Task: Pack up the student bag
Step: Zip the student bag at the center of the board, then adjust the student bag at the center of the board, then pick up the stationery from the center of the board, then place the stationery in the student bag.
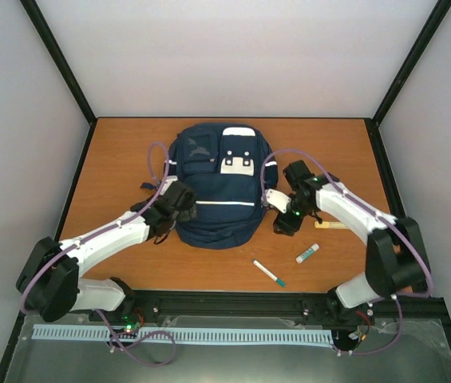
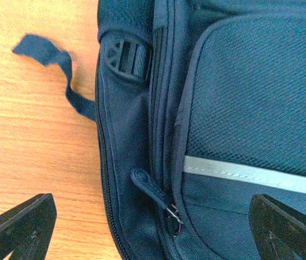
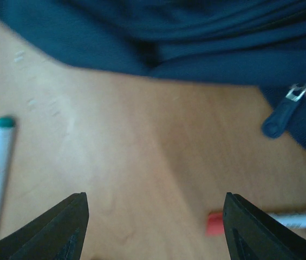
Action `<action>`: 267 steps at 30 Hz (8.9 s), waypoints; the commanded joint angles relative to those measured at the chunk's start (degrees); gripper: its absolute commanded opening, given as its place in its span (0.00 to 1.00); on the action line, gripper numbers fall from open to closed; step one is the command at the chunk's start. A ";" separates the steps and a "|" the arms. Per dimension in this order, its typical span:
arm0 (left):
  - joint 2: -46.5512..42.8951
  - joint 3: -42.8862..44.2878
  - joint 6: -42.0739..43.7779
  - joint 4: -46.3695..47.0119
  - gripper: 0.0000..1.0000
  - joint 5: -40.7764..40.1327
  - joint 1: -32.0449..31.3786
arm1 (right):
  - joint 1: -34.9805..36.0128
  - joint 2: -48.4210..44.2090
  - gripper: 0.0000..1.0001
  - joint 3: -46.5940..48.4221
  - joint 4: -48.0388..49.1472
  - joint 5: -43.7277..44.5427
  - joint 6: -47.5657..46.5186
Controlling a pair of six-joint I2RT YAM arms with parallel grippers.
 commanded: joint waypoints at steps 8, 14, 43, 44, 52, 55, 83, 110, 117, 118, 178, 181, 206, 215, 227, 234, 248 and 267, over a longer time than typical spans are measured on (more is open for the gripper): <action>-0.79 -12.44 -0.28 22.14 0.93 21.22 1.97 | 0.20 23.16 0.64 16.10 9.33 8.32 3.36; -0.15 -15.89 0.24 28.53 0.88 24.42 -2.04 | 0.75 30.65 0.64 23.75 9.89 8.12 3.27; 4.01 -5.88 -0.33 17.77 0.75 18.31 -18.68 | -4.28 30.20 0.80 37.42 5.22 7.74 11.83; 2.50 -5.71 0.18 16.07 0.76 17.79 -18.67 | -5.16 28.67 0.81 36.51 4.74 7.89 11.83; -3.95 -1.00 4.18 3.64 0.85 11.90 -18.71 | -6.90 14.12 0.82 21.59 2.20 6.75 9.91; -3.73 1.78 4.56 1.61 0.88 7.84 -18.68 | -6.83 9.79 0.78 16.33 0.08 6.13 9.29; -0.82 3.66 -3.97 -2.03 0.98 -1.86 -18.65 | 25.32 -7.09 0.71 -12.03 -3.72 1.99 -4.48; -0.51 2.49 -5.23 -2.17 0.99 -2.53 -18.64 | 30.08 -0.57 0.43 -17.21 7.02 25.70 -0.22; -1.10 1.59 -5.52 -2.08 0.99 -2.41 -18.68 | 25.01 0.53 0.36 -15.90 7.14 22.71 -0.39; -1.21 1.50 -5.52 -2.08 0.99 -2.41 -18.70 | 24.73 0.41 0.36 -15.74 6.89 21.78 -0.28; 20.93 27.28 31.20 -11.74 0.84 -1.65 -19.05 | -17.07 -7.66 0.03 -0.34 6.88 -9.40 12.15; 21.64 27.49 33.29 -10.90 0.84 0.28 -19.62 | -19.60 -6.13 0.03 0.11 9.76 -12.05 14.95; 32.84 34.07 42.41 -8.49 0.69 -25.22 -23.99 | -20.17 -6.58 0.04 -3.82 12.55 -14.47 16.87; 32.87 34.67 40.76 -8.25 0.66 -26.10 -23.50 | -20.17 -6.33 0.04 -3.80 12.57 -14.55 16.76; 37.92 33.86 42.20 -7.25 0.65 -31.75 -23.41 | -20.17 -6.41 0.04 -4.16 12.37 -14.70 16.54; 34.93 34.84 43.54 -6.83 0.24 -29.98 -22.18 | -20.16 -6.86 0.04 -4.24 12.17 -14.98 16.37; 24.27 38.87 43.84 -9.80 0.01 -14.79 -15.81 | -19.35 -11.38 0.03 -0.40 6.90 -17.46 10.38; 6.56 30.48 40.63 -4.64 0.01 5.74 -3.11 | 15.75 -11.62 0.04 13.31 1.58 13.51 -10.84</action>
